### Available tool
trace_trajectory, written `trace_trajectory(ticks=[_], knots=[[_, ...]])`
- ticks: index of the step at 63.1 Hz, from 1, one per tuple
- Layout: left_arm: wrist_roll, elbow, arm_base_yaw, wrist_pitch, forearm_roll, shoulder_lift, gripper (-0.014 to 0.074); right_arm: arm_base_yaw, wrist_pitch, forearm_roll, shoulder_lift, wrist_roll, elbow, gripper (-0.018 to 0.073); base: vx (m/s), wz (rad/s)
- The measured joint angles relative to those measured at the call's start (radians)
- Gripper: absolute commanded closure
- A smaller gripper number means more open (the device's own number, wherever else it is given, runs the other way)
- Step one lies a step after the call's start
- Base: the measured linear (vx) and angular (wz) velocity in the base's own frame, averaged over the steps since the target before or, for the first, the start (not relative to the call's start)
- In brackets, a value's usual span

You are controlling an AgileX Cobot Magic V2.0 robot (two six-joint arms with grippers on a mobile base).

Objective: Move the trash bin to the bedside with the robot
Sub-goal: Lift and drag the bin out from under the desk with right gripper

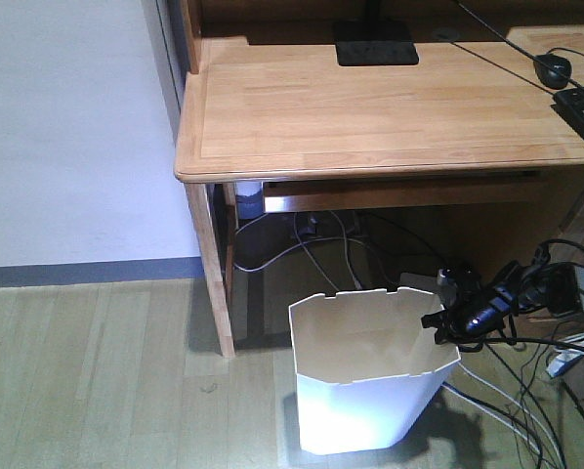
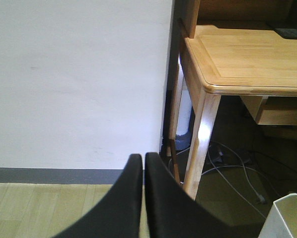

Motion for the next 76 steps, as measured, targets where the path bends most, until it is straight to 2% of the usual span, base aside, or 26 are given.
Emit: trace_trajectory(ticks=[11,18,31,39,46,60,76], knots=[[0.0,0.0,0.0,0.0,0.0,0.0,0.0603,0.0,-0.017,0.09,-0.047,-0.107,0.059,0.0564,0.0,0.0],[0.0,0.0,0.0,0.0,0.0,0.0,0.0603,0.0,-0.082,0.225,-0.125,-0.248,0.193,0.0564,0.0,0.0],[0.0,0.0,0.0,0.0,0.0,0.0,0.0603,-0.005,-0.168,0.549,-0.291,-0.539,0.48,0.0564,0.0,0.0],[0.0,0.0,0.0,0.0,0.0,0.0,0.0603,-0.027,-0.17,0.662,-0.399,-0.657,0.639,0.0564,0.0,0.0],[0.0,0.0,0.0,0.0,0.0,0.0,0.0603,-0.066,-0.166,0.704,-0.501,-0.737,0.771,0.0564,0.0,0.0],[0.0,0.0,0.0,0.0,0.0,0.0,0.0603,-0.155,-0.161,0.708,-0.723,-0.856,0.991,0.0564,0.0,0.0],[0.0,0.0,0.0,0.0,0.0,0.0,0.0603,-0.176,-0.172,0.69,-0.953,-0.877,1.185,0.0564,0.0,0.0]])
